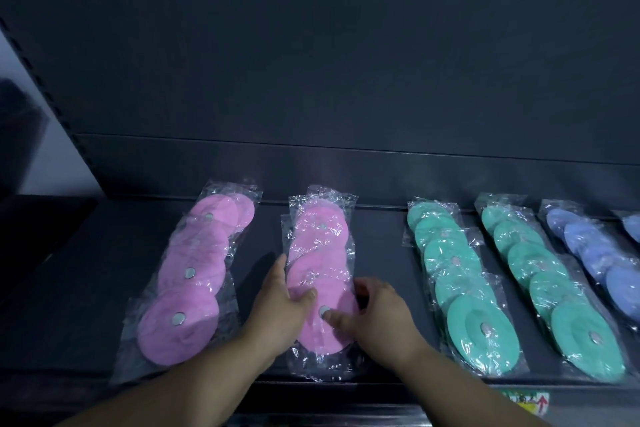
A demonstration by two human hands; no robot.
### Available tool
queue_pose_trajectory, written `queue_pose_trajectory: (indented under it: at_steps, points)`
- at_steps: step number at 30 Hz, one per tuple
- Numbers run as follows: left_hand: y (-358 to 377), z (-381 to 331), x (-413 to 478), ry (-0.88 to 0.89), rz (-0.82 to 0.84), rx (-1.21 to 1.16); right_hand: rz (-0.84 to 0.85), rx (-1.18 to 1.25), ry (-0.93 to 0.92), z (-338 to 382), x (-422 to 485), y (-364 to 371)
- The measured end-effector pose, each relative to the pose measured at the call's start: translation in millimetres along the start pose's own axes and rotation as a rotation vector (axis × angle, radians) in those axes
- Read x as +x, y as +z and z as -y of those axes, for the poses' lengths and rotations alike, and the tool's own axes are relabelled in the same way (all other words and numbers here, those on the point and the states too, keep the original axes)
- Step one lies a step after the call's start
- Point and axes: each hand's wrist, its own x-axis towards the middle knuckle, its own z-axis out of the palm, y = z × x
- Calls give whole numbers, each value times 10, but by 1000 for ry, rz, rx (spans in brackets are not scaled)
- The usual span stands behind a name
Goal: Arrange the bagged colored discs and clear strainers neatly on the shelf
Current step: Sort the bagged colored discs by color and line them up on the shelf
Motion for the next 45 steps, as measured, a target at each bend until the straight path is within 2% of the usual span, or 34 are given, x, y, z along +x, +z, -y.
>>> queue_pose_trajectory:
  at_steps: [5,9,15,17,20,25,29,33,38,42,45]
  points:
    - [-43,-48,0,46,-22,42,4,1,9,58,-31,-10]
    - [-43,-152,36,46,5,17,50,249,12,160,-72,58]
    - [-90,-229,118,52,11,34,61,389,30,189,-48,103]
    - [-108,-266,189,55,27,36,84,364,39,162,63,59]
    - [-73,-288,227,81,99,32,130,188,-42,165,132,80]
    - [-126,-370,387,125,-43,112,-74,182,-20,190,411,-34]
    - [-138,-497,686,25,-85,-28,-90,351,87,273,784,-132]
    - [-90,-551,960,-147,-42,-322,28,608,196,340,1100,-97]
    - [3,-558,1017,-110,-3,-426,68,844,193,345,1291,-100]
    - [39,-474,979,-16,-30,-303,77,846,125,253,1316,-81]
    - [37,-448,1017,27,-26,28,59,665,82,259,1309,-35]
